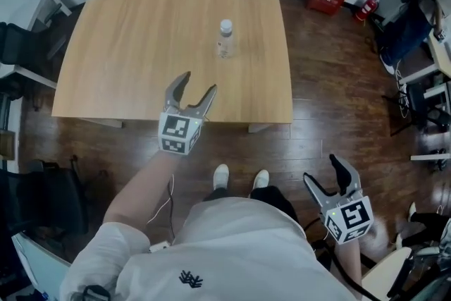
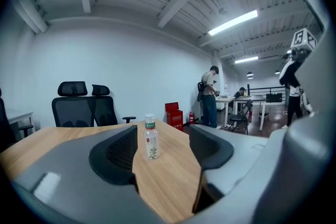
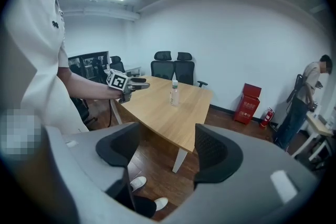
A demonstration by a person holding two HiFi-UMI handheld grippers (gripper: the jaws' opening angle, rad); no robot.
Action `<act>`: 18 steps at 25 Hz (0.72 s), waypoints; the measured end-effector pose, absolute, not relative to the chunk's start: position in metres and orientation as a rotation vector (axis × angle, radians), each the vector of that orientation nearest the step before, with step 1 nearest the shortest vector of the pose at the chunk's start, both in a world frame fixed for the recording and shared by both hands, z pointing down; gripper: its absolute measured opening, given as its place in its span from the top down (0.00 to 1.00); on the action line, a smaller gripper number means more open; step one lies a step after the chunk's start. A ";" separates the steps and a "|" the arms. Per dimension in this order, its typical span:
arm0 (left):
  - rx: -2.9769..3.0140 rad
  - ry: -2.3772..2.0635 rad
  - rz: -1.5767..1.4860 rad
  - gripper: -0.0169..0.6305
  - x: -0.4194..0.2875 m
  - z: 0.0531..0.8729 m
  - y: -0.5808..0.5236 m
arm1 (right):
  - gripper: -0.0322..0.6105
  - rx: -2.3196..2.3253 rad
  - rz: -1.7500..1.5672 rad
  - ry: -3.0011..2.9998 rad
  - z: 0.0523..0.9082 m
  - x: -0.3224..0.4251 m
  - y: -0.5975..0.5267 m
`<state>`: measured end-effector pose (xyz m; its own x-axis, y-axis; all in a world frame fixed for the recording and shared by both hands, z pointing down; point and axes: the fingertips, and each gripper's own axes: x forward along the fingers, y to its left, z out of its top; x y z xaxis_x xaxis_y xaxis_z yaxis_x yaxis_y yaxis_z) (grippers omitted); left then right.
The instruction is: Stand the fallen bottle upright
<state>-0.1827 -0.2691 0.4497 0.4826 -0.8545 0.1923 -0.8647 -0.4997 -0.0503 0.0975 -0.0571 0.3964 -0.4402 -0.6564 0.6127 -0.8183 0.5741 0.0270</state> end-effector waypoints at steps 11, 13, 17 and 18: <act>2.728 -1.646 0.157 0.52 -0.150 0.374 -0.017 | 0.43 1.049 0.227 -2.454 0.397 0.103 0.051; 2.705 -1.653 0.155 0.52 -0.131 0.366 0.038 | 0.43 1.000 0.244 -2.503 0.406 0.105 0.086; 2.669 -1.591 0.205 0.54 -0.097 0.365 0.128 | 0.43 0.903 0.279 -2.557 0.420 0.113 0.147; 2.671 -1.571 0.232 0.54 -0.093 0.366 0.147 | 0.43 0.893 0.283 -2.565 0.421 0.114 0.161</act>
<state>-0.0928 0.1469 0.3664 0.4779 -0.8662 0.1462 -0.8714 -0.4885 -0.0458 0.1137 0.1611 0.4208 -0.7120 -0.5473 0.4400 -0.6301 0.7745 -0.0563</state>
